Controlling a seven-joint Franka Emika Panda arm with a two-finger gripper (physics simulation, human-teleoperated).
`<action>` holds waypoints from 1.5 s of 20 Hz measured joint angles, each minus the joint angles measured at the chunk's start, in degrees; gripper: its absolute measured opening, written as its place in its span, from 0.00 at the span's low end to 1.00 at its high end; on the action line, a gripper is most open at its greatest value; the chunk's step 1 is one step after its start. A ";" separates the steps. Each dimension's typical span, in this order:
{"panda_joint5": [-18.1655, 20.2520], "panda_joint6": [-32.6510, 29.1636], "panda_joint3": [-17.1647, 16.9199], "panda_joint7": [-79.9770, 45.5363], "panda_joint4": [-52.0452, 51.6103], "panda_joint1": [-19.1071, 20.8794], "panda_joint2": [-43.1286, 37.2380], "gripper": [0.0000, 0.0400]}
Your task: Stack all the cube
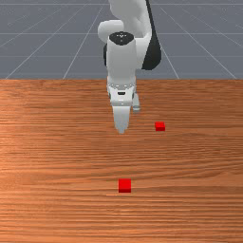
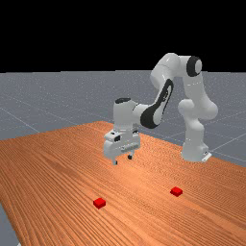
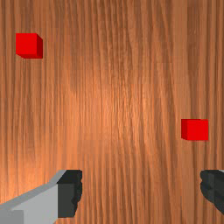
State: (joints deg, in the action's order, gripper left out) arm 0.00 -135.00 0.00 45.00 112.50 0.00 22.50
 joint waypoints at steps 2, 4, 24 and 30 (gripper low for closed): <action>0.00 0.00 0.00 0.00 0.00 0.00 0.00 0.37; 0.00 0.00 0.00 0.00 0.00 0.00 0.00 0.14; -0.37 0.45 0.29 -2.28 0.28 -1.32 -0.89 0.00; 0.54 -0.20 0.52 -0.37 0.56 -0.38 -0.18 0.00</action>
State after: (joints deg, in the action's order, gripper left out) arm 0.54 -135.20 0.52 44.63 113.06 -0.38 22.32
